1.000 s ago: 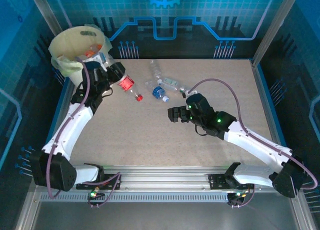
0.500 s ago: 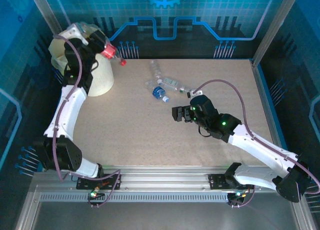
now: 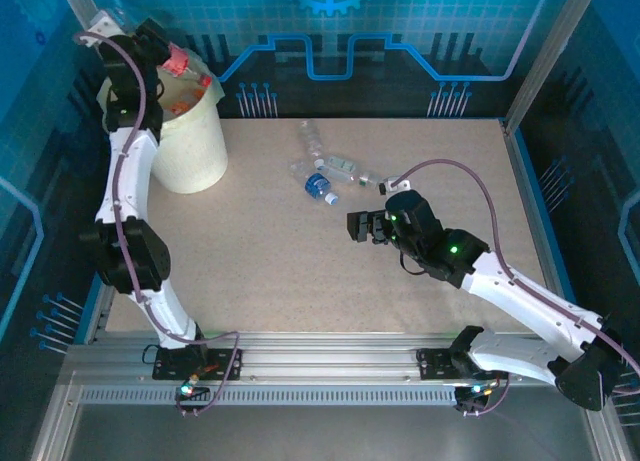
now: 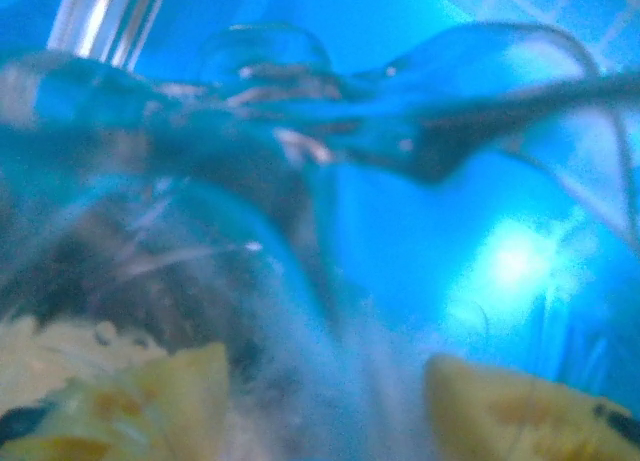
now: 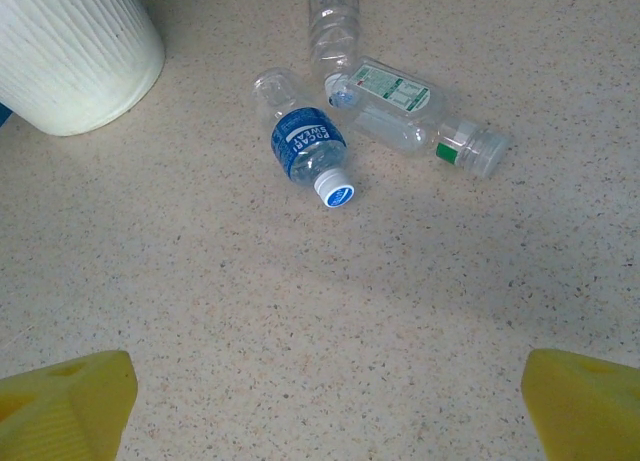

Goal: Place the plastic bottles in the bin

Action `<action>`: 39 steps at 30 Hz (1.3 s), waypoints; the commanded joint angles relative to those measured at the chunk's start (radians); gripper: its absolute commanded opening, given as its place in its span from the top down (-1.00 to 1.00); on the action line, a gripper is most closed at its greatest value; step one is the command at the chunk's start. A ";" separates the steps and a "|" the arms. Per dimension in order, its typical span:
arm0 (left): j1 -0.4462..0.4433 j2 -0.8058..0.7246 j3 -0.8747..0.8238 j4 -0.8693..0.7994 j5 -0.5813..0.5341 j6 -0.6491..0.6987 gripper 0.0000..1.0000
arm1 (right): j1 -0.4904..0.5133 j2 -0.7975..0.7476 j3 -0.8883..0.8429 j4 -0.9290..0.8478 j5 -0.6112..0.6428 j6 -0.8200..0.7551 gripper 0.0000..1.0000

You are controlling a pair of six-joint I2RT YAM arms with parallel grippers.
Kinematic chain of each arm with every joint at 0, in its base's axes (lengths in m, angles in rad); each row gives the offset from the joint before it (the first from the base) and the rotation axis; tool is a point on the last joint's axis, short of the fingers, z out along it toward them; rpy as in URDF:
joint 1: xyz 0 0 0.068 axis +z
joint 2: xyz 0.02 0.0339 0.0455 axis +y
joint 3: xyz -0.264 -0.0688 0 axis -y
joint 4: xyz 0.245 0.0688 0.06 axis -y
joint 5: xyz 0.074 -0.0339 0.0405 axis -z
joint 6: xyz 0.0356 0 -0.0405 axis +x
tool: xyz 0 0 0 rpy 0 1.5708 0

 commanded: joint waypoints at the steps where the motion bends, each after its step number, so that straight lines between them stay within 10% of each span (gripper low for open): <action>1: 0.043 0.028 0.066 -0.013 0.045 -0.103 0.00 | -0.013 -0.016 0.001 -0.019 0.024 0.007 -0.99; 39: -0.012 0.249 0.056 -0.313 0.287 0.352 -0.27 | -0.023 -0.016 -0.013 -0.037 0.053 0.087 -0.99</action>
